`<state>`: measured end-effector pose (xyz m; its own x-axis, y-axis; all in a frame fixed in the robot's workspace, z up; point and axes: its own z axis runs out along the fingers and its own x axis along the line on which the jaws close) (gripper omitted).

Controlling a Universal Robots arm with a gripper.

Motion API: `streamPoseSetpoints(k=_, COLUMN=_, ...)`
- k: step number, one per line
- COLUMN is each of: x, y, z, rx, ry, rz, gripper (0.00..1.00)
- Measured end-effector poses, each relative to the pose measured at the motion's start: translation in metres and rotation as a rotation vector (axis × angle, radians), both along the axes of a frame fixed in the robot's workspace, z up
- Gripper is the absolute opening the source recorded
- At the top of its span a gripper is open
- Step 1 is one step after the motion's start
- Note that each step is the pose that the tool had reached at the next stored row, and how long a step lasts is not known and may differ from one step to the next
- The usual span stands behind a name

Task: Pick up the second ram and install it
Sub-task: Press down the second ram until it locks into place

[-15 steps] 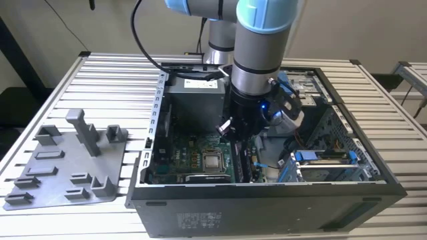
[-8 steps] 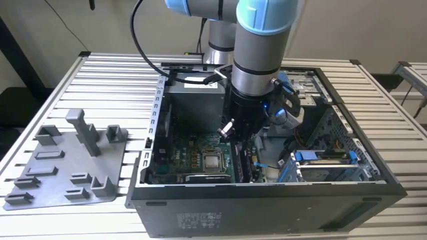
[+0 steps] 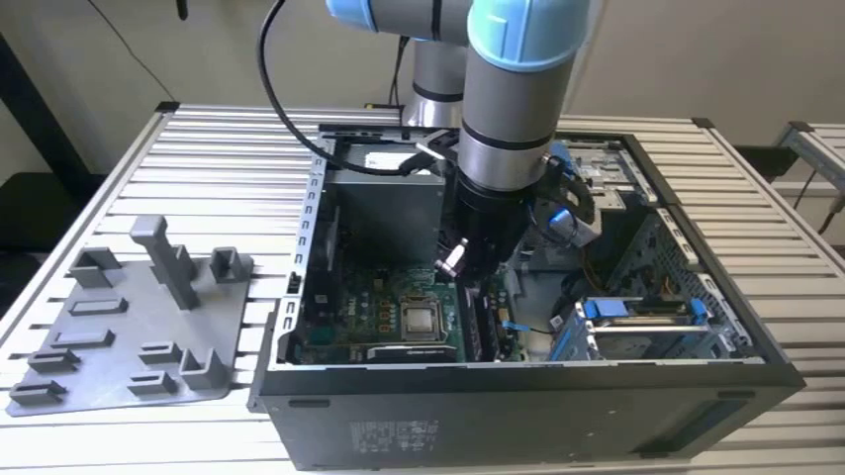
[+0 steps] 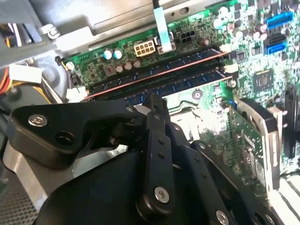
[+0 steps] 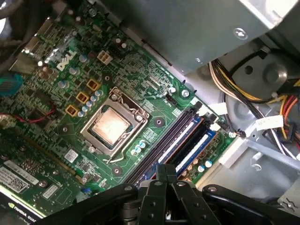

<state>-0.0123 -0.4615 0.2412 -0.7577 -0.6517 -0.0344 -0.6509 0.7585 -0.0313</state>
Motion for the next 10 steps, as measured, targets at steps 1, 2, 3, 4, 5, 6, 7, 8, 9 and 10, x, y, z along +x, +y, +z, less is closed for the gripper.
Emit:
streamPoseSetpoints(k=1, x=0.0, y=0.0, z=0.0, rx=-0.0001, ry=0.0, rz=0.016, gripper=0.11)
streamPoseSetpoints(k=2, x=-0.0001, y=0.0, z=-0.0001, rx=-0.0002, ry=0.0, rz=0.035, gripper=0.11)
streamPoseSetpoints(k=3, x=-0.0001, y=0.0, z=-0.0002, rx=-0.0001, ry=0.0, rz=0.053, gripper=0.11)
streamPoseSetpoints(k=4, x=-0.0002, y=0.0, z=-0.0002, rx=-0.0001, ry=0.0, rz=0.07, gripper=0.11)
streamPoseSetpoints(k=5, x=-0.0002, y=0.0, z=-0.0002, rx=-0.0001, ry=0.0, rz=0.089, gripper=0.11)
streamPoseSetpoints(k=6, x=-0.0002, y=0.0, z=-0.0002, rx=-0.0001, ry=0.0, rz=0.106, gripper=0.11)
streamPoseSetpoints(k=7, x=-0.0002, y=0.0, z=-0.0002, rx=-0.0001, ry=0.0, rz=0.125, gripper=0.11)
streamPoseSetpoints(k=8, x=-0.0001, y=0.0, z=-0.0002, rx=-0.0001, ry=0.0, rz=0.143, gripper=0.11)
streamPoseSetpoints(k=9, x=-0.0002, y=0.0, z=-0.0002, rx=0.0, ry=0.0, rz=0.162, gripper=0.11)
streamPoseSetpoints(k=10, x=-0.0002, y=0.0, z=-0.0002, rx=-0.0001, ry=0.0, rz=0.18, gripper=0.11)
